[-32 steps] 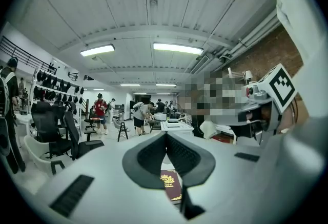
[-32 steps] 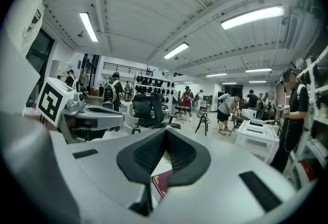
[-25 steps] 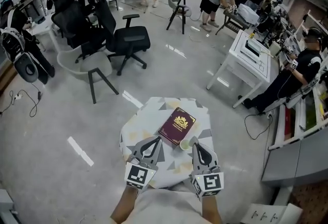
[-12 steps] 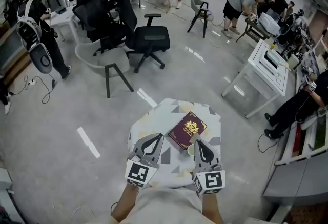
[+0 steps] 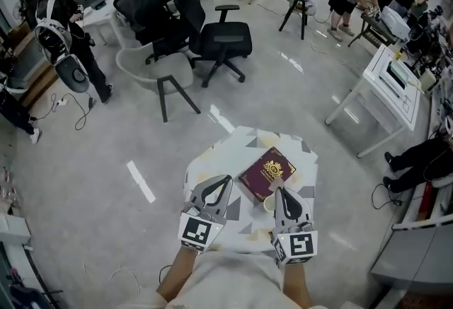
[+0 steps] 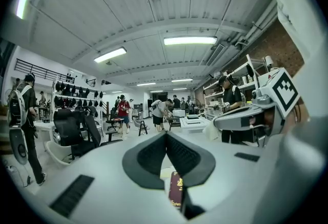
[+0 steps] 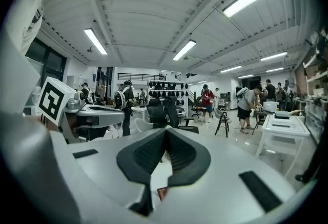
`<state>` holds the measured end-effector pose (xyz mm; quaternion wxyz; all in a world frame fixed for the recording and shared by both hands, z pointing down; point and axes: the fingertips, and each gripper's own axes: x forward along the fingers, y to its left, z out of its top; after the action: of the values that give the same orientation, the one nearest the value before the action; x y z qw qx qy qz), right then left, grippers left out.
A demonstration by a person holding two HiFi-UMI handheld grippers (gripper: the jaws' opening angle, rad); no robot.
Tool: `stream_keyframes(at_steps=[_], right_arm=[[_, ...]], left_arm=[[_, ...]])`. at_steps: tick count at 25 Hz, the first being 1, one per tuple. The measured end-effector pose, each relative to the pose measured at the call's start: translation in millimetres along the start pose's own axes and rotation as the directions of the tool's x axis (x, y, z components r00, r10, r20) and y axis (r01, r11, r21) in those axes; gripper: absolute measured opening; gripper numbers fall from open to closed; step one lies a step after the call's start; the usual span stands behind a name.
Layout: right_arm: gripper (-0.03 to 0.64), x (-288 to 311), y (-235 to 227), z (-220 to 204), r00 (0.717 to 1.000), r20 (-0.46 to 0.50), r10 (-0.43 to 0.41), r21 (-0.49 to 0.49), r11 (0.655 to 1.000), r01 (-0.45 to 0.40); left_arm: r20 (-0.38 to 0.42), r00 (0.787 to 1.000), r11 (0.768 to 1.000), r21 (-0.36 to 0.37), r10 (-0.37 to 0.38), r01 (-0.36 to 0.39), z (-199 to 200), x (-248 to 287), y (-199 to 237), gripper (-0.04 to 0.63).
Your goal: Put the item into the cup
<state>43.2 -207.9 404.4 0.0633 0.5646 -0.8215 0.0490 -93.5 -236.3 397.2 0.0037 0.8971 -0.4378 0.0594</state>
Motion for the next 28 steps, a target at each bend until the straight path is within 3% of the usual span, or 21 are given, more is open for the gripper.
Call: stream_keyframes(at_steps=[7,28], right_arm=[[0.006,4,-22,-17,1.000,-0.021,0.015,0.022,1.000,-0.015],[0.006,-18,-61,-104,0.986,-0.167,-0.009,0.106,0.994,0.027]], left_arm=[[-0.037,0.999,1.000,-0.007,-0.007,0.007,-20,24,-15,0.014],[-0.166,0.977,0.991,-0.049,-0.132,0.126,-89,70,-76,0.014]])
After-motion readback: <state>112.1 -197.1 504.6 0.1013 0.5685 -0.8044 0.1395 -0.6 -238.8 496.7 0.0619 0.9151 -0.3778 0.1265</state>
